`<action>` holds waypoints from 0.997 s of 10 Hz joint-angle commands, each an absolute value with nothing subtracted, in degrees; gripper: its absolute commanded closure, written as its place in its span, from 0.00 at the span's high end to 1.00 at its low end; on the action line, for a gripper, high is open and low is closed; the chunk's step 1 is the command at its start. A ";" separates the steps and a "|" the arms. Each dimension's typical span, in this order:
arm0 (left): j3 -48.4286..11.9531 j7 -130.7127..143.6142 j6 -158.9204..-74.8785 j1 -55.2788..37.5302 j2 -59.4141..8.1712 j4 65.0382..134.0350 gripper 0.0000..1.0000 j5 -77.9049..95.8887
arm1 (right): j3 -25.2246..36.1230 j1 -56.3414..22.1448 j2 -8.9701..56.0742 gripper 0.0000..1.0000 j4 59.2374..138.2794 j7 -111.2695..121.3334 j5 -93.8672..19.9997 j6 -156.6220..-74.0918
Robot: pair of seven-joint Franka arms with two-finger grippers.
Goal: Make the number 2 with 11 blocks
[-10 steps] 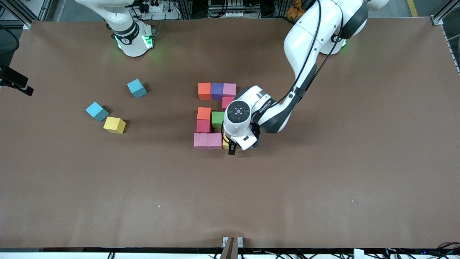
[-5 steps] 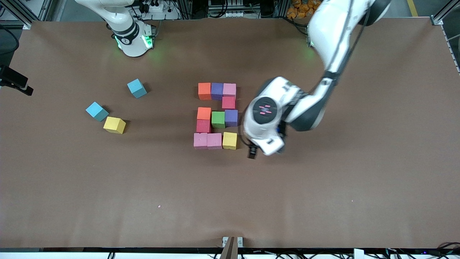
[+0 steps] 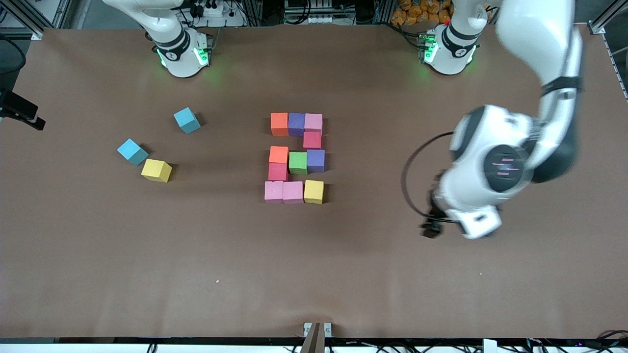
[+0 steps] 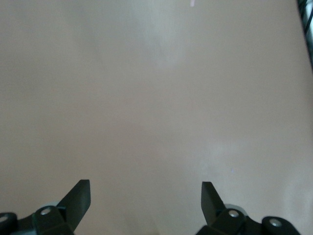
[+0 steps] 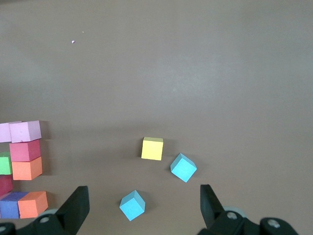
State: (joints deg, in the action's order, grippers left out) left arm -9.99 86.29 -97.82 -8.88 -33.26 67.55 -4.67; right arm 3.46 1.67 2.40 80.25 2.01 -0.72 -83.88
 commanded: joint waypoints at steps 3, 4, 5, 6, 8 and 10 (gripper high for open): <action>-12.38 68.15 -90.70 1.73 -18.76 81.15 1.00 -1.86 | 3.34 1.93 2.37 1.00 79.72 2.02 -0.88 -83.32; -12.39 66.55 -90.96 2.28 -14.89 86.52 1.00 -1.76 | 3.34 1.93 2.37 1.00 79.72 1.93 -0.88 -83.32; -12.31 65.23 -93.40 2.29 -9.55 93.10 1.00 -1.58 | 3.34 1.93 2.37 1.00 79.72 1.93 -0.88 -83.32; -11.96 61.21 -96.56 2.29 -2.27 101.17 1.00 -0.36 | 3.34 1.93 2.37 1.00 79.72 2.02 -0.88 -83.32; -10.82 49.10 -97.03 2.29 3.86 105.38 1.00 0.00 | 3.34 1.93 2.37 1.00 79.72 2.02 -0.97 -83.32; -8.45 32.27 -96.77 2.20 4.22 100.75 1.00 -0.79 | 3.34 1.93 2.37 1.00 79.72 2.02 -0.97 -83.32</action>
State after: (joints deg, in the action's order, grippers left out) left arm -9.99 42.32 -95.75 1.68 3.06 101.57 -1.57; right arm 3.46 1.67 2.44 80.19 2.01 -0.72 -83.88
